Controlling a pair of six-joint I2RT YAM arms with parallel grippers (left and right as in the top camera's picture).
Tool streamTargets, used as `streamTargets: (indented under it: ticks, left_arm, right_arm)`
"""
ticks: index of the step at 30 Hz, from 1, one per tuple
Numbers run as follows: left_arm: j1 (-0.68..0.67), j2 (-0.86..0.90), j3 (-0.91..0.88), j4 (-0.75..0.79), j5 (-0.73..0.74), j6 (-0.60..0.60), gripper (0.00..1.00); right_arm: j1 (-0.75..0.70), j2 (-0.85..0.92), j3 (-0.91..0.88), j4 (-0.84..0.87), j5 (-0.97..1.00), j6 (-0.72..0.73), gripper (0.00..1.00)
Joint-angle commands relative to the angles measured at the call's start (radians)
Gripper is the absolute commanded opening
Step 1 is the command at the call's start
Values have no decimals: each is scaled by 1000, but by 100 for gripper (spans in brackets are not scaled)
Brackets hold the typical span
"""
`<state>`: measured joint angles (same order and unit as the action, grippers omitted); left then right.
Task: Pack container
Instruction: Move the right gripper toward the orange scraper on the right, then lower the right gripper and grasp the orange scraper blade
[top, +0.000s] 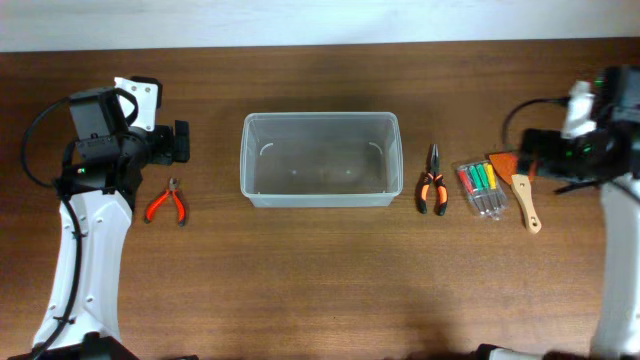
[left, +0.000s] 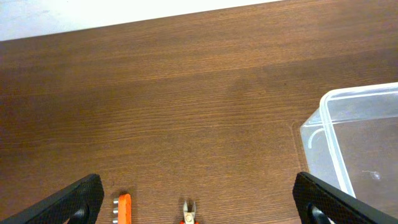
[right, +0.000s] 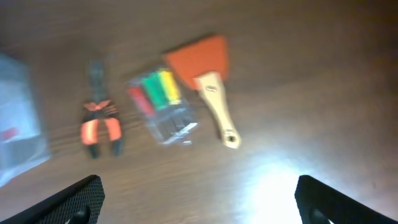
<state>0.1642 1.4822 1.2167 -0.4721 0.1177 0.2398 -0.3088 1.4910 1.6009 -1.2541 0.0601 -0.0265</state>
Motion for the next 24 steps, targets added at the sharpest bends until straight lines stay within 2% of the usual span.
streamTargets:
  ticks: [1,7,12,22,24]
  left_arm:
    - [3,10,21,0,17,13,99]
    - [3,10,21,-1,17,13,99]
    - [3,10,21,-1,17,13,99]
    - [3,10,21,-1,17,13,99]
    - [3,10,21,-1,17,13,99]
  right_arm:
    - [-70,52,21,6,22,4,100]
    - [-91,201,21,1,-10,-99,98]
    - [-93,335,21,24,5,-162,90]
    - [-93,514,21,134,5,-280,91]
    - [-93,529,21,160,3,-297,94]
